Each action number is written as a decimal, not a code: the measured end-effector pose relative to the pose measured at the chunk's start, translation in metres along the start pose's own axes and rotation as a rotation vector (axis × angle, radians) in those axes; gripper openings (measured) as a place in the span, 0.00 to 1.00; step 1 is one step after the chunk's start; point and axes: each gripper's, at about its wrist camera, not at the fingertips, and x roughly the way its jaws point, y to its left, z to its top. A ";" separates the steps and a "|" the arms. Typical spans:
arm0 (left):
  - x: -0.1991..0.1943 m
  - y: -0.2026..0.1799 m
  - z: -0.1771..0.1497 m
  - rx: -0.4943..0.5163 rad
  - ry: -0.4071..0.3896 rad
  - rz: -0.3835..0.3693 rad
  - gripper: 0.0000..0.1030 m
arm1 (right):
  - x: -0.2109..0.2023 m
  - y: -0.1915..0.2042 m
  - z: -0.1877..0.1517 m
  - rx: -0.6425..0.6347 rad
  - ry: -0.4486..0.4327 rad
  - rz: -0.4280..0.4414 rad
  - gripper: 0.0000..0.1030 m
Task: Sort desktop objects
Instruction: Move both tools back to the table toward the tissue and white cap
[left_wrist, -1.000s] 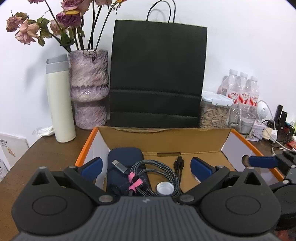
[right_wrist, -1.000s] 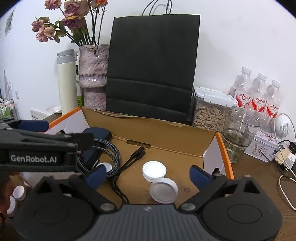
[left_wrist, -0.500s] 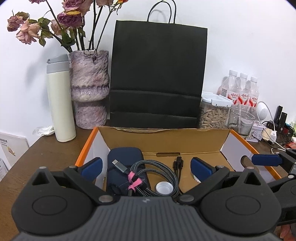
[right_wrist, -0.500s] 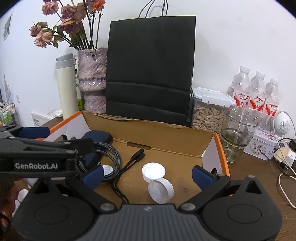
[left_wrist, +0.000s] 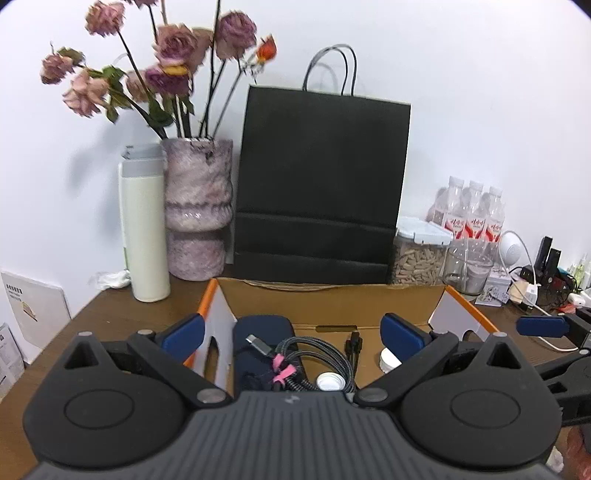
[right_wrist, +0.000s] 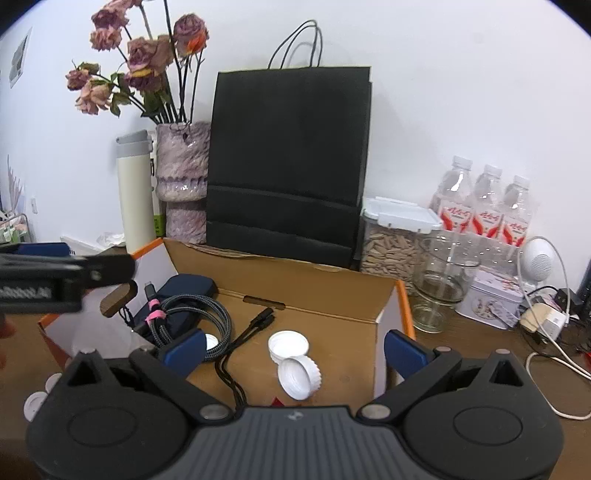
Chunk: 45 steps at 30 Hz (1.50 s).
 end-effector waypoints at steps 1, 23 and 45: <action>-0.005 0.002 0.000 -0.001 -0.005 0.002 1.00 | -0.004 -0.001 -0.001 0.003 -0.003 0.000 1.00; -0.098 0.052 -0.054 0.032 0.046 0.097 1.00 | -0.117 -0.024 -0.074 0.003 -0.029 -0.087 1.00; -0.103 0.054 -0.107 0.058 0.208 0.127 1.00 | -0.119 -0.051 -0.141 0.115 0.139 -0.163 1.00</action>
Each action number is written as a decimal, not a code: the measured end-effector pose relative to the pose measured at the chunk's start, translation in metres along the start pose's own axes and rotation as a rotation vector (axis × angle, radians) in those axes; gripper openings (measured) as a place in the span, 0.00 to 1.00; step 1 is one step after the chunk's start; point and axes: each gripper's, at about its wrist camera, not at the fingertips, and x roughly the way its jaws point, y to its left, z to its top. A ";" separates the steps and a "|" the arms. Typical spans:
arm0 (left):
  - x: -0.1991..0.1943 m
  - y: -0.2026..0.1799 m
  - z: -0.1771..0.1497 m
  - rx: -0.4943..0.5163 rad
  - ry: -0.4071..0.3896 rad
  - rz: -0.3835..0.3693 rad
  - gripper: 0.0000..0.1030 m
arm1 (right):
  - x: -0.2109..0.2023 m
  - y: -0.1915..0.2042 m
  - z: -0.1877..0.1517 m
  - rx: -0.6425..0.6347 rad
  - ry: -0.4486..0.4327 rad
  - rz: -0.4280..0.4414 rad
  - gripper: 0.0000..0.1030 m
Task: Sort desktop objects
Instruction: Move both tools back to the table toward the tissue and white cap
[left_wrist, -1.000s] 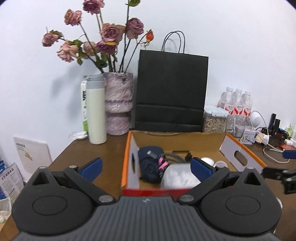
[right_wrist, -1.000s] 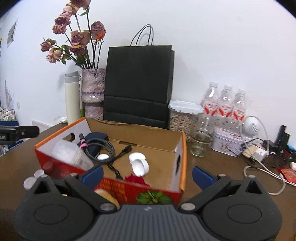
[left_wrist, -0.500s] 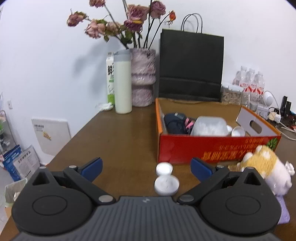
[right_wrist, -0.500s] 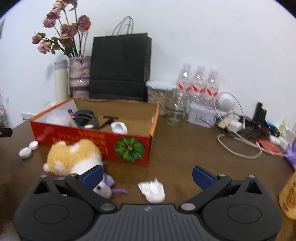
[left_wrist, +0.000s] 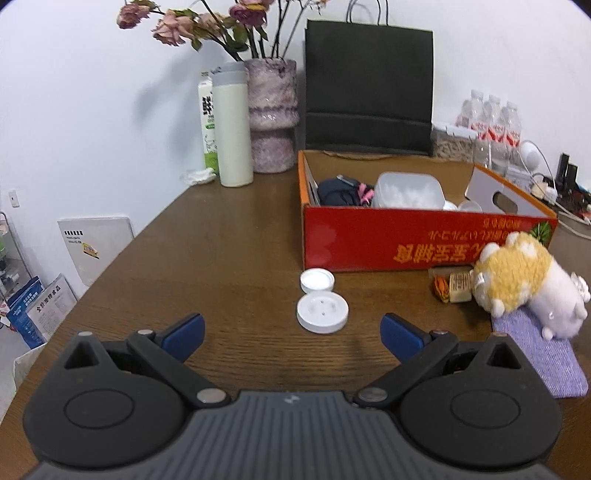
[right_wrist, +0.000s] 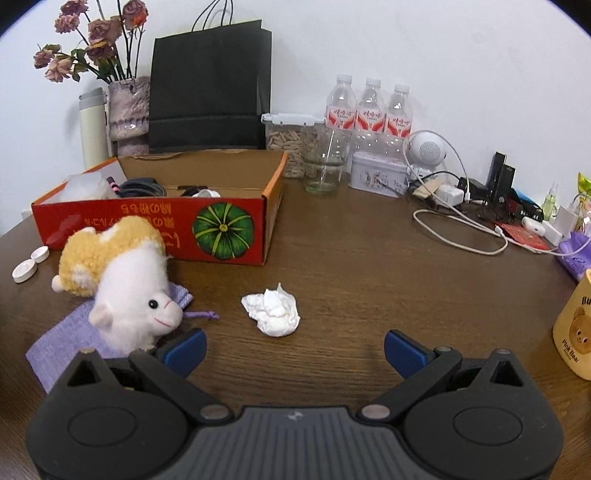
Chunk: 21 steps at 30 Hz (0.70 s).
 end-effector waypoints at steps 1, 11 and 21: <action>0.002 -0.001 0.000 0.004 0.007 0.001 1.00 | 0.001 0.000 0.000 0.001 0.003 -0.002 1.00; 0.030 -0.005 0.003 0.021 0.064 0.016 1.00 | 0.017 -0.006 0.002 0.015 0.024 0.008 1.00; 0.056 -0.005 0.006 0.003 0.108 0.013 1.00 | 0.037 -0.010 0.012 0.021 0.038 0.012 0.99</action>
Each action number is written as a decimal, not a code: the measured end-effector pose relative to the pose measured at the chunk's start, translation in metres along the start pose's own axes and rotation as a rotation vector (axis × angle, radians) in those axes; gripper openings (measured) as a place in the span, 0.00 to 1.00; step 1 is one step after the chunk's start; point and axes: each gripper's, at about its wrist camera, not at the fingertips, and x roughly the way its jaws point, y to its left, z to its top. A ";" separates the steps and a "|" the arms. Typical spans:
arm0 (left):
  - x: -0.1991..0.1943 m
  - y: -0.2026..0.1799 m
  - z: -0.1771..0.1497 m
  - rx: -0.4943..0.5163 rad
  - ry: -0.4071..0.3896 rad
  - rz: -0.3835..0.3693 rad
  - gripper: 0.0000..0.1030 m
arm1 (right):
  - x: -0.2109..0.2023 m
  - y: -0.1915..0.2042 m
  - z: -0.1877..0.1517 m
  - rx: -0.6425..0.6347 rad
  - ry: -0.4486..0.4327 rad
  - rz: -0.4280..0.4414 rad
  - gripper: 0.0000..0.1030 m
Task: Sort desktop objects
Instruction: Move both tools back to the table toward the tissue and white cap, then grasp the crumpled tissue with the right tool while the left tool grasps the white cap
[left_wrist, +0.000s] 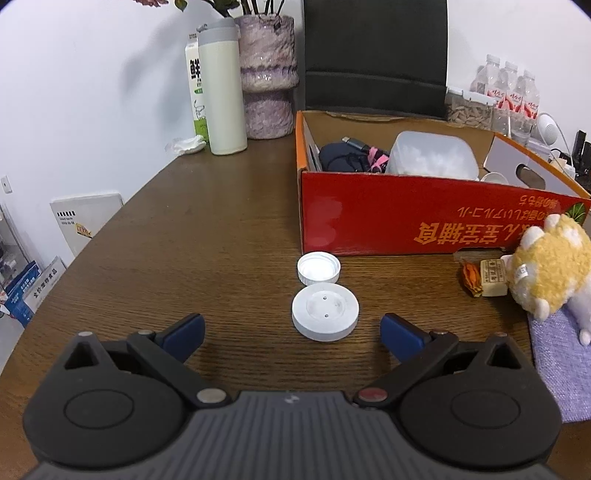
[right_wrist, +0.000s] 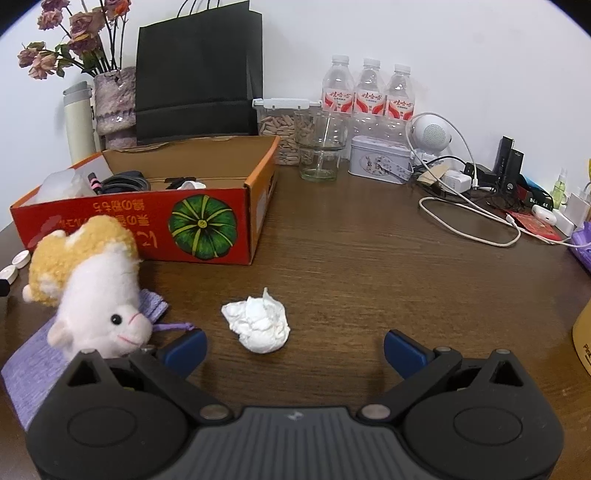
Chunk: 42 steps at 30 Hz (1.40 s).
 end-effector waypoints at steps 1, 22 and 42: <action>0.002 0.000 0.000 -0.003 0.001 -0.002 1.00 | 0.002 0.000 0.001 0.002 0.002 0.001 0.98; 0.006 -0.009 0.005 0.006 -0.041 -0.071 0.60 | 0.007 0.008 0.005 -0.022 -0.021 0.087 0.39; -0.003 -0.009 0.000 0.003 -0.059 -0.095 0.39 | -0.002 0.021 0.000 -0.020 -0.035 0.078 0.21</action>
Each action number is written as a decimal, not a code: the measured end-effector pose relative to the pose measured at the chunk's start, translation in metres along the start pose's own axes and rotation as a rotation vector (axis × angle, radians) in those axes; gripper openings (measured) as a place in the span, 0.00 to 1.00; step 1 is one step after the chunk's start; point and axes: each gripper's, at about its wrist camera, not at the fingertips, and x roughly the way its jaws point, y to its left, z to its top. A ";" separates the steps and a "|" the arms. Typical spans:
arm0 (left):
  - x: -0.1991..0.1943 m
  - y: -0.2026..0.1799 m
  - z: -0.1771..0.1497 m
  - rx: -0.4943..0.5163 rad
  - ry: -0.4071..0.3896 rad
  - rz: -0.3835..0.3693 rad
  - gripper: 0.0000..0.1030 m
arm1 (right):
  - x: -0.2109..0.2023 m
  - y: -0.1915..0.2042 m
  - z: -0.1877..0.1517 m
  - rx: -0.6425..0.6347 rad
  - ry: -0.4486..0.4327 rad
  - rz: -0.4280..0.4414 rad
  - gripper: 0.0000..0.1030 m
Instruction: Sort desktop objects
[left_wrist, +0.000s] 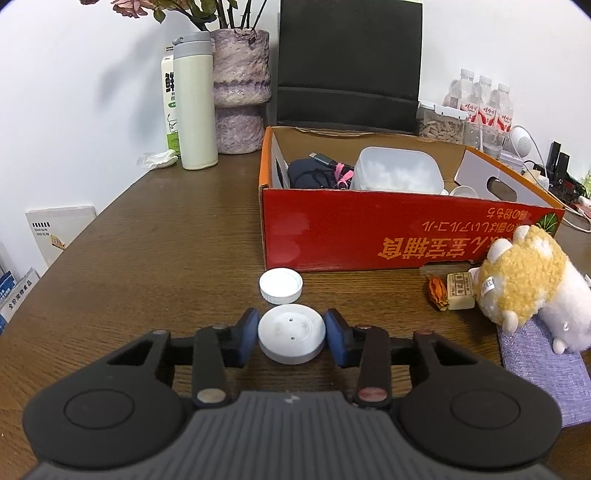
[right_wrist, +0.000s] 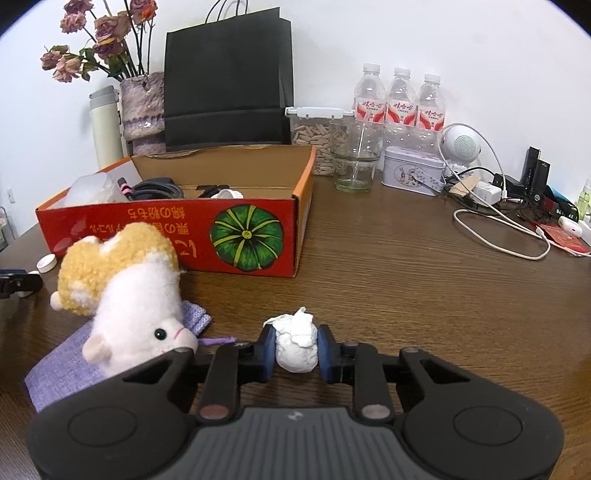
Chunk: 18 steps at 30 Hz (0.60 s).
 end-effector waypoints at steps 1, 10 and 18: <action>-0.001 0.000 0.000 -0.003 -0.001 -0.002 0.39 | -0.001 0.000 0.000 0.000 -0.002 -0.001 0.21; -0.011 -0.003 -0.002 -0.002 -0.036 -0.002 0.39 | -0.006 0.004 0.000 0.003 -0.028 0.001 0.20; -0.034 -0.007 0.005 -0.001 -0.102 -0.026 0.39 | -0.025 0.007 0.008 0.046 -0.094 0.032 0.20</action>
